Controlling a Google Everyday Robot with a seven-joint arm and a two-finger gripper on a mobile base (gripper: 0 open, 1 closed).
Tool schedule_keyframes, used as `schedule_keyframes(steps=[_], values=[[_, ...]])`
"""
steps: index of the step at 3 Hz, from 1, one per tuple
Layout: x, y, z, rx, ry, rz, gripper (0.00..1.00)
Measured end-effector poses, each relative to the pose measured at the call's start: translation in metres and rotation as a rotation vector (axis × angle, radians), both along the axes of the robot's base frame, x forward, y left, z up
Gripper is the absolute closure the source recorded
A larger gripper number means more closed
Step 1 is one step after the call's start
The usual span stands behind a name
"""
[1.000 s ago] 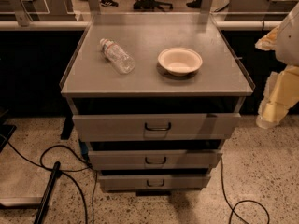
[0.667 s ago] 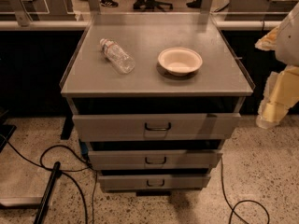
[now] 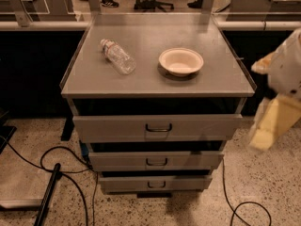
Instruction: Open bottom drawer
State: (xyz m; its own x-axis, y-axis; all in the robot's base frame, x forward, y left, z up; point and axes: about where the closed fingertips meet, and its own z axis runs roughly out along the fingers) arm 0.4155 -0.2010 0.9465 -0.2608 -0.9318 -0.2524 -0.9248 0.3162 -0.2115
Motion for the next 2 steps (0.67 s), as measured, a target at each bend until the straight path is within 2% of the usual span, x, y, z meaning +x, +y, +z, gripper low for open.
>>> schedule_keyframes(steps=[1,2], values=[[-0.023,0.02,-0.073,0.063,0.104,-0.004,0.0],[-0.055,0.038,-0.166,0.094,0.268,-0.005,0.0]])
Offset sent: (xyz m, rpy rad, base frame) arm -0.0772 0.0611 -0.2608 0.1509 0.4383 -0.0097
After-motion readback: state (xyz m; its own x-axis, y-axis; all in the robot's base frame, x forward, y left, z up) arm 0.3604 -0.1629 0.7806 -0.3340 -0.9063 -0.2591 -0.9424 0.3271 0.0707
